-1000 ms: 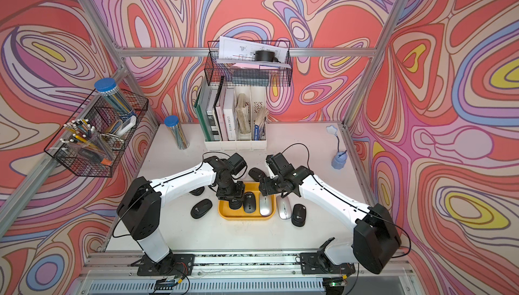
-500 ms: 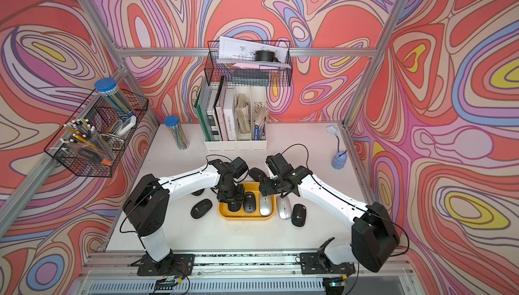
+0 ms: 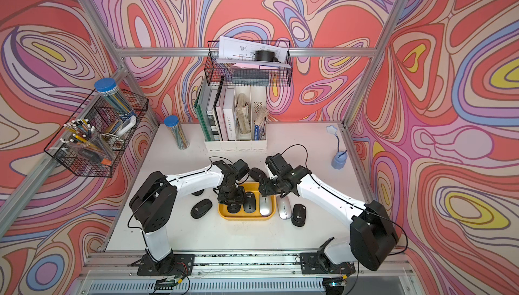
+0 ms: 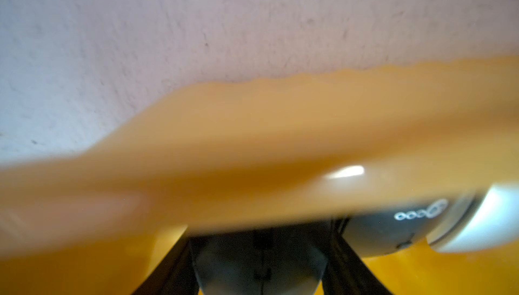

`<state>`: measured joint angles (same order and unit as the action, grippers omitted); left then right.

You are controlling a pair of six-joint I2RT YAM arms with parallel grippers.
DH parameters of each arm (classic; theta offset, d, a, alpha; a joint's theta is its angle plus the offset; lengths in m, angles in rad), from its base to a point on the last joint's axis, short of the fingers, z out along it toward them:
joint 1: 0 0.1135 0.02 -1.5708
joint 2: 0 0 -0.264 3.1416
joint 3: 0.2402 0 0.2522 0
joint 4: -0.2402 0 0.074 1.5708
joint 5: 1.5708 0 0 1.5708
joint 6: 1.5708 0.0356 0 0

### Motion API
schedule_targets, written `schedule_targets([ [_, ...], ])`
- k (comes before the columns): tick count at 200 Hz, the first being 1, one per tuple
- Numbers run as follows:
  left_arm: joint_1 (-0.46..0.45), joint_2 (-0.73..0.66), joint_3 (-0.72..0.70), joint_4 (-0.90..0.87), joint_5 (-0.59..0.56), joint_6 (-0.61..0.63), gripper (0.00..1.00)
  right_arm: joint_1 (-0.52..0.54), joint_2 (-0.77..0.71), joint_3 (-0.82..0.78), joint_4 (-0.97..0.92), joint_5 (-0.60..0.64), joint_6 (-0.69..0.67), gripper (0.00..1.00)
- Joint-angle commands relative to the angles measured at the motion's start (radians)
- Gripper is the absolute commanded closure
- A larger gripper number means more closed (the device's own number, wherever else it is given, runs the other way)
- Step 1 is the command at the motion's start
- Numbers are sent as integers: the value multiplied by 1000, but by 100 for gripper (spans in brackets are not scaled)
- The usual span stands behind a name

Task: Put the mouse in the storage box
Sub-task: Place the mouse in the storage box.

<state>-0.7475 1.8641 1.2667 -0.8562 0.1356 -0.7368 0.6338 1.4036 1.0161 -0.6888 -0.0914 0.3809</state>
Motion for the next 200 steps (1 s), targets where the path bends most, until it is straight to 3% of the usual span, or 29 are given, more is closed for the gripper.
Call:
schedule_targets([
  [1,-5,15,5,1,3,5,43,-5,2,9,-5,-5,7,26],
  [117,-6,-17,64,-55,9,48,19,-5,-13,20,-15,-25,-3,26],
  [200,-5,-141,114,-168,-43,22,19,-5,-15,58,-21,-24,-11,27],
])
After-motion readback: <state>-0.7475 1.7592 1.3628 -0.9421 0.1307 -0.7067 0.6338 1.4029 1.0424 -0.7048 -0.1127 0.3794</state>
